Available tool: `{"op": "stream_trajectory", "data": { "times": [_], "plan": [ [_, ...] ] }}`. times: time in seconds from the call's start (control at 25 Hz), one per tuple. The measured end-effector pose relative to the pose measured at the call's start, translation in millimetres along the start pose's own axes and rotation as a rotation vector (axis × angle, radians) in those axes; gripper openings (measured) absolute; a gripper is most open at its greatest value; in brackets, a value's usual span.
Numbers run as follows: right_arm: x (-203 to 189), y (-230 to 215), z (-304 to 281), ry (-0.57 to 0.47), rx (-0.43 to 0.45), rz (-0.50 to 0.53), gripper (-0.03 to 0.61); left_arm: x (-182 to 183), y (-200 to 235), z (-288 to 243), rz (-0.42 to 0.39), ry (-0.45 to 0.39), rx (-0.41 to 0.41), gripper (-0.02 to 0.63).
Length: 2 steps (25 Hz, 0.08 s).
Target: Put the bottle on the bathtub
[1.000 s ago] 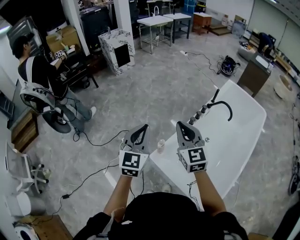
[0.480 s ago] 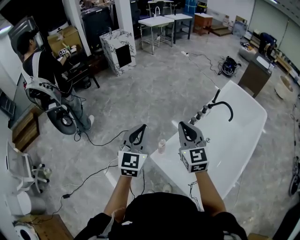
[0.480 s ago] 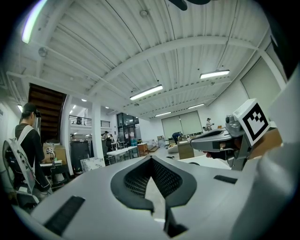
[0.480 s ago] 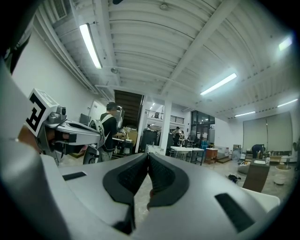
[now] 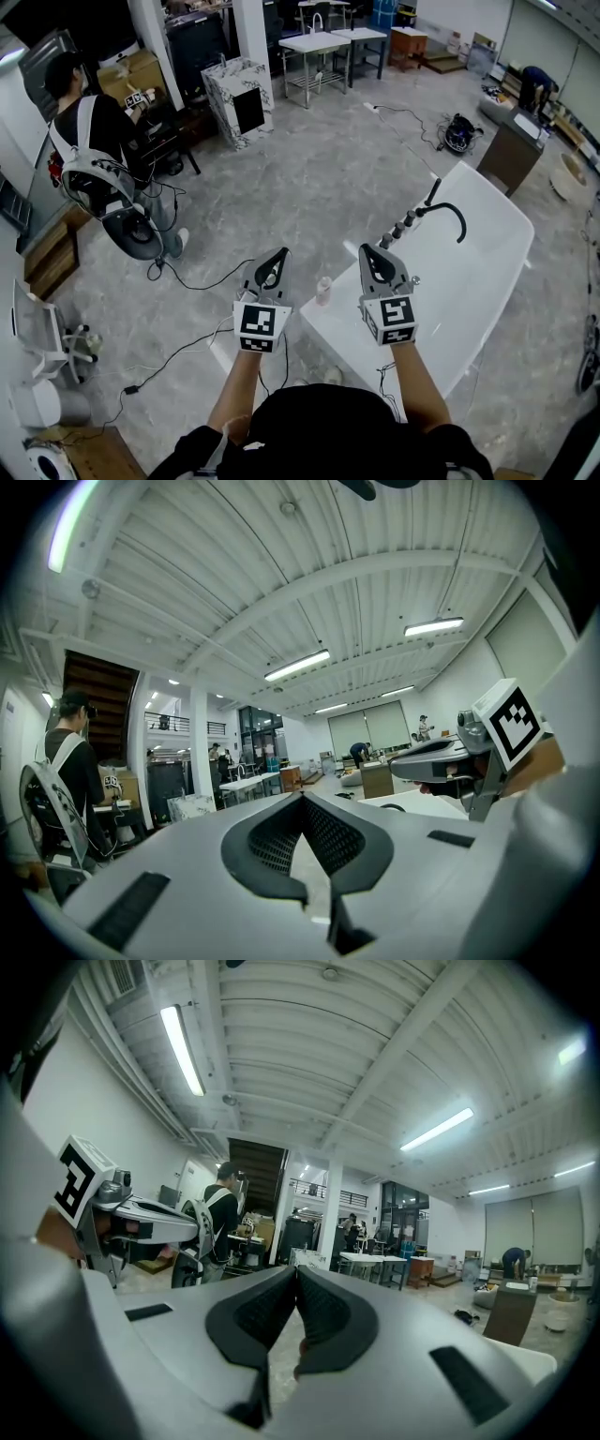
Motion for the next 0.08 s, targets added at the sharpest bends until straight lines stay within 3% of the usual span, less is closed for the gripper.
{"op": "stream_trajectory", "data": {
  "times": [0.08],
  "plan": [
    [-2.0, 0.6, 1.7, 0.001, -0.001, 0.004, 0.021, -1.4, 0.1, 1.1, 0.000, 0.000, 0.006, 0.014]
  ]
}}
Point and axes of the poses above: the fingertips, and each gripper's own axes: z backward along the fingers, y to its left, x out of its top, the point moved 6 cm from there along z, backward along the fingers, and after that the axes turned 2 degrees about y, right-handed, at the moved point
